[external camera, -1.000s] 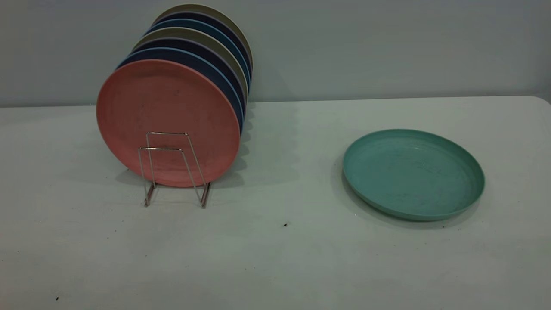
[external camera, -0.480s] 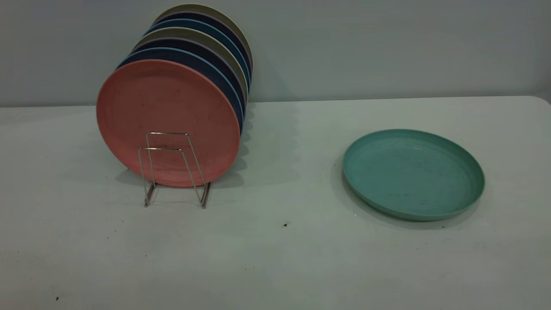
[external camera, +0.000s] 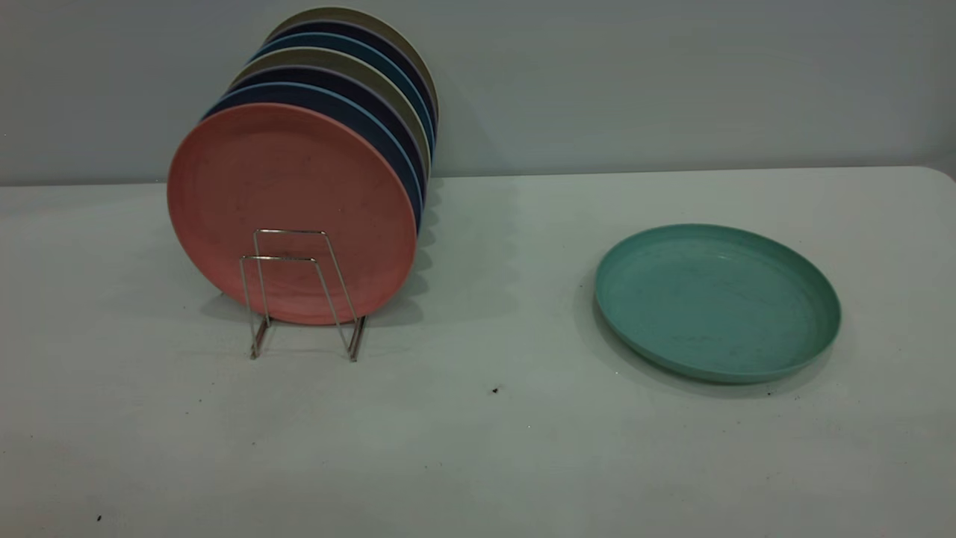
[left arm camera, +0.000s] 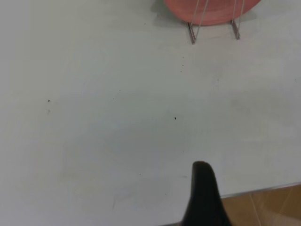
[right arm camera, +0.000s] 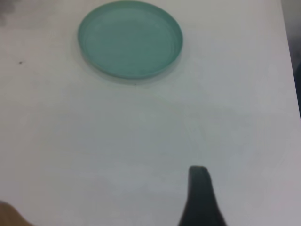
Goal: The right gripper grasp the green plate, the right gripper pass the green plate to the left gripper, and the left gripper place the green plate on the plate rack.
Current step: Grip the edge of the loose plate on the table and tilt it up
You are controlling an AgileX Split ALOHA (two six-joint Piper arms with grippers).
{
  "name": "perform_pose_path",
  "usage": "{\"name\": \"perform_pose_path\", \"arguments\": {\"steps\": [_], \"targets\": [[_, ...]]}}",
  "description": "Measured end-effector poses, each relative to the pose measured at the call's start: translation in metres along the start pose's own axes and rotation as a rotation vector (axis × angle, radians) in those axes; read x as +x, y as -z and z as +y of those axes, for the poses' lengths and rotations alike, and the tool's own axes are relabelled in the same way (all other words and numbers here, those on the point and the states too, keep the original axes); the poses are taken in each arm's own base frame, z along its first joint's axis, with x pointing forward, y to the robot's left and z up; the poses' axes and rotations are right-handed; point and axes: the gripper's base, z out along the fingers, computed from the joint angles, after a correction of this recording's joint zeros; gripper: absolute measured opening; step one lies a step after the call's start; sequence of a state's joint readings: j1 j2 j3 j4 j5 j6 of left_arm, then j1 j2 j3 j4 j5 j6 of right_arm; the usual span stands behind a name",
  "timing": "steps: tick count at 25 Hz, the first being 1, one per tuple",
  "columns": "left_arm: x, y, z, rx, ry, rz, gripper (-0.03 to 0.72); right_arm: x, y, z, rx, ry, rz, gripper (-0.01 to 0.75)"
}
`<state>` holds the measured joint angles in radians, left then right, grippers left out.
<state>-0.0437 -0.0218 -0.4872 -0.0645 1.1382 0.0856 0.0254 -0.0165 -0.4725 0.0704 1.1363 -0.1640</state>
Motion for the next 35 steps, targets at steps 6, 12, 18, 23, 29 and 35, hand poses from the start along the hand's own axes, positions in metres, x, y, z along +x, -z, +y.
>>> {"name": "perform_pose_path", "arguments": {"steps": [6,12,18,23,29,35], "targets": [[0.000,0.000,0.000,0.000,0.000,0.000,0.553,0.000,0.000,0.000,0.000,0.000,0.000,0.546],[0.000,0.000,0.000,0.000,0.000,0.000,0.553,0.000,0.000,0.000,-0.005,-0.003,-0.001,0.546],[-0.014,0.005,-0.001,0.014,0.012,-0.143,0.553,-0.015,0.005,0.001,-0.010,-0.007,-0.130,0.509],[-0.039,-0.010,-0.001,0.048,0.083,-0.124,0.553,-0.048,-0.019,-0.003,-0.031,-0.017,-0.157,0.487],[-0.078,-0.046,-0.004,0.133,0.127,-0.098,0.553,-0.079,-0.080,0.002,-0.192,-0.081,-0.024,0.484],[-0.102,-0.081,-0.005,0.185,0.149,-0.080,0.553,-0.096,-0.164,0.005,-0.324,-0.178,0.109,0.484]]}}
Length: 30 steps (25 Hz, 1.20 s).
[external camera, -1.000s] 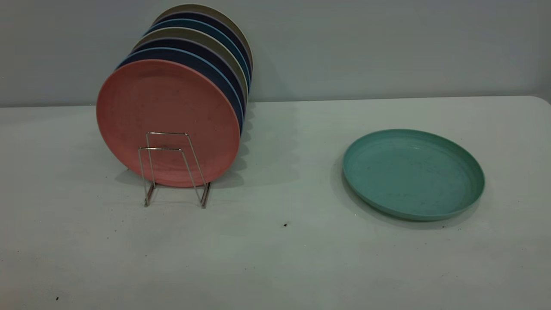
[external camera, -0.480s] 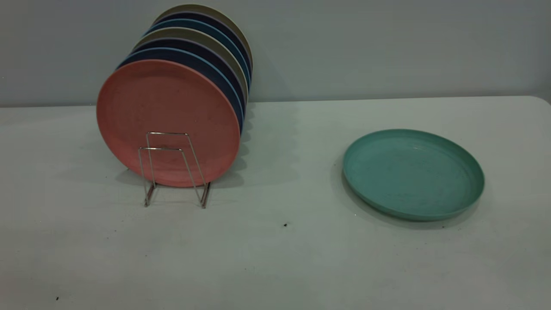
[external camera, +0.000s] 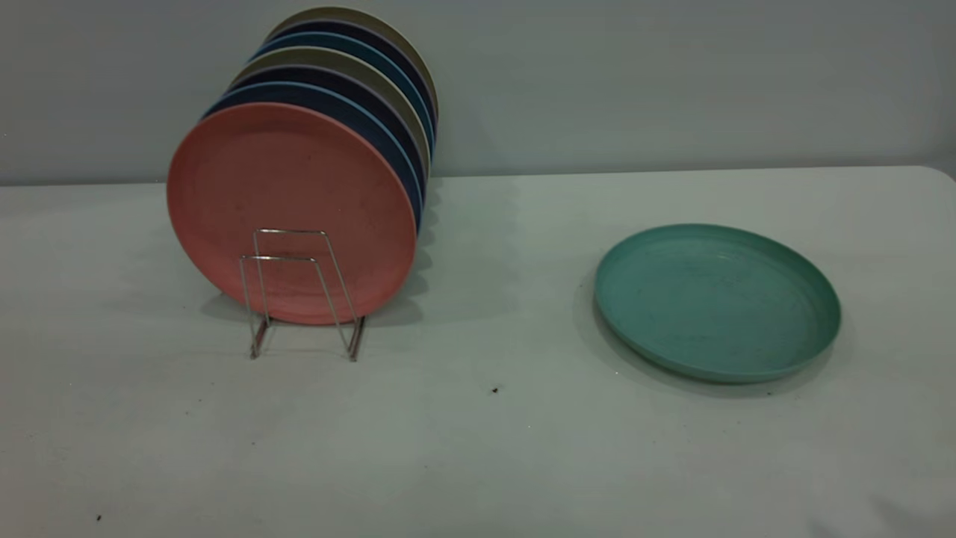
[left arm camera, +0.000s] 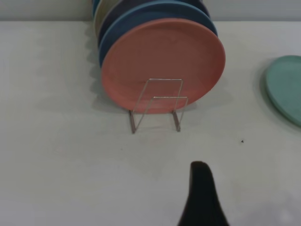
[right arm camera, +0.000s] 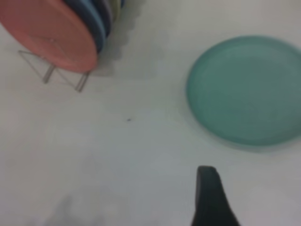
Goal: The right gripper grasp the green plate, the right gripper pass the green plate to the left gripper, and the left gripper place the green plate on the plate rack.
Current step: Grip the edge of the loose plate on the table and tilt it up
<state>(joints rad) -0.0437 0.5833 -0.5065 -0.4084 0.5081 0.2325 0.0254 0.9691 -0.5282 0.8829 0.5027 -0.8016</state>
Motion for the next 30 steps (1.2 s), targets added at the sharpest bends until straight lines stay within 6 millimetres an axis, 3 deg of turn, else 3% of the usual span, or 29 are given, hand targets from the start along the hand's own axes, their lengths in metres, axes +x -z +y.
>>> {"name": "perform_pose_path", "arguments": {"steps": [7,11,14,18,25,30], "targets": [[-0.004,-0.018,0.003,0.002,0.017,0.041,0.553,-0.026,-0.107,-0.039,-0.042,-0.105,0.113,0.484],[-0.004,-0.018,0.003,0.003,0.018,0.041,0.553,-0.016,-0.168,-0.074,-0.088,-0.201,0.234,0.484],[-0.004,-0.018,0.003,0.003,0.018,0.041,0.553,-0.007,-0.199,-0.106,-0.126,-0.288,0.282,0.483],[-0.004,-0.018,0.003,0.003,0.018,0.040,0.553,0.001,-0.212,-0.148,-0.117,-0.376,0.284,0.472],[-0.004,-0.018,0.003,0.002,0.018,0.036,0.553,0.006,-0.196,-0.203,0.006,-0.450,0.232,0.465],[-0.005,-0.018,0.004,0.000,0.018,0.030,0.553,0.025,-0.206,-0.221,-0.009,-0.491,0.273,0.465]]}}
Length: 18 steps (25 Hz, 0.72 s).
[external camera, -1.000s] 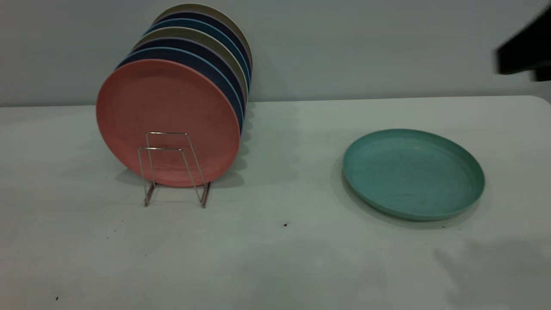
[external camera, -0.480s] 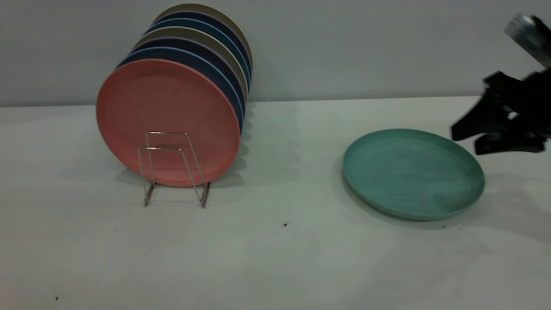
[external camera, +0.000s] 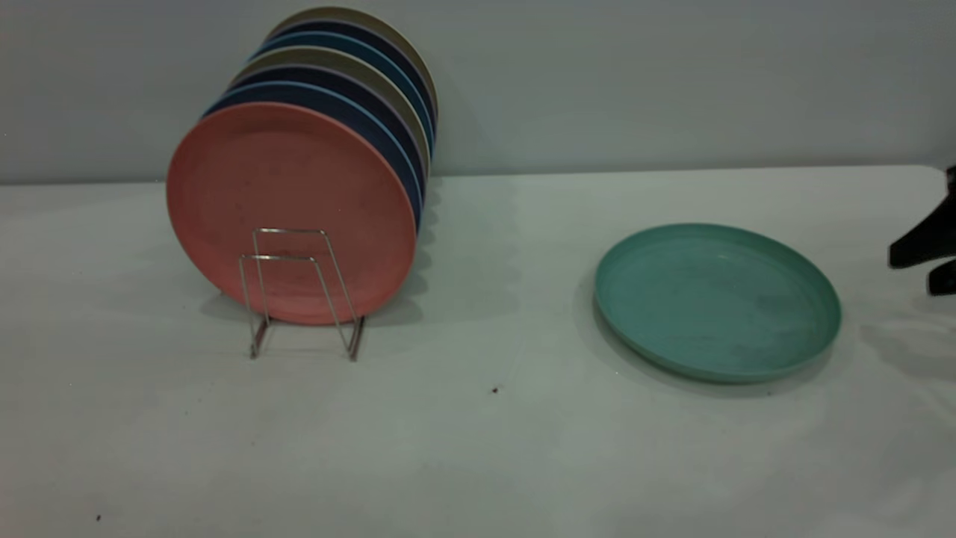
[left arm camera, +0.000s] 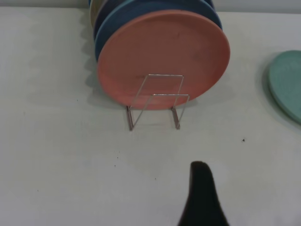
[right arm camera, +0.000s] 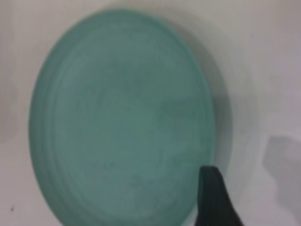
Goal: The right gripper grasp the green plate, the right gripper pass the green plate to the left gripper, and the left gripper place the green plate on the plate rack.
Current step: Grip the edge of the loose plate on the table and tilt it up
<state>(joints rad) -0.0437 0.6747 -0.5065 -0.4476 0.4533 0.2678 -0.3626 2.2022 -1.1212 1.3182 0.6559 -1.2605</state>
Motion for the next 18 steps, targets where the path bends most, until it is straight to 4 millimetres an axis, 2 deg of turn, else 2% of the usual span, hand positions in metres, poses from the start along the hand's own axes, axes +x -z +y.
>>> {"name": "perform_pose_path", "arguments": {"steps": [9,18], "targets": [[-0.001,0.000,0.000,-0.003,0.000,-0.010,0.553,0.002,-0.029,-0.016,-0.024,-0.027,0.042,0.460],[-0.002,0.000,0.000,-0.005,0.000,-0.018,0.553,0.008,-0.041,-0.021,-0.027,-0.054,0.059,0.460]]}}
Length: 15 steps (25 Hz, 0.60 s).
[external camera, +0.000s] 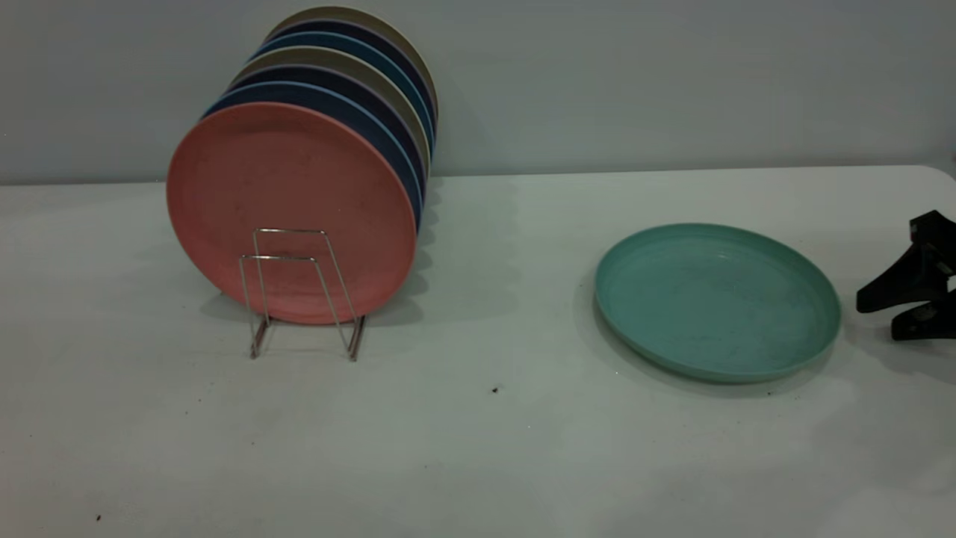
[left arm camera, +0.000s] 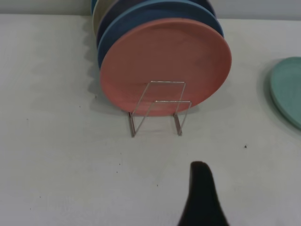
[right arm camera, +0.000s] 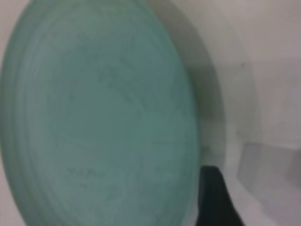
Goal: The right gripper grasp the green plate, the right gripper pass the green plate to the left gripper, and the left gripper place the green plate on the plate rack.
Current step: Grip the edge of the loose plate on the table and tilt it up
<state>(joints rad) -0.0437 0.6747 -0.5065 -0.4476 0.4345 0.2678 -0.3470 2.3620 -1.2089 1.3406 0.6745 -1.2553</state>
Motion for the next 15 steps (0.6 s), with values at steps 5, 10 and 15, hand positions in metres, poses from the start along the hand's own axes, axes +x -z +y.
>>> {"name": "perform_pose_path", "arguments": {"steps": [5,10,15], "targets": [[0.000,0.000,0.000,-0.001,0.000,-0.003,0.553,0.001,-0.007,0.011,-0.010,0.015,0.010,0.460],[0.000,0.000,0.000,-0.001,0.000,-0.003,0.553,-0.002,-0.010,0.016,-0.012,0.026,0.002,0.460],[0.000,0.000,0.000,-0.001,0.000,-0.003,0.553,0.000,-0.023,0.017,-0.019,0.004,0.017,0.460]]}}
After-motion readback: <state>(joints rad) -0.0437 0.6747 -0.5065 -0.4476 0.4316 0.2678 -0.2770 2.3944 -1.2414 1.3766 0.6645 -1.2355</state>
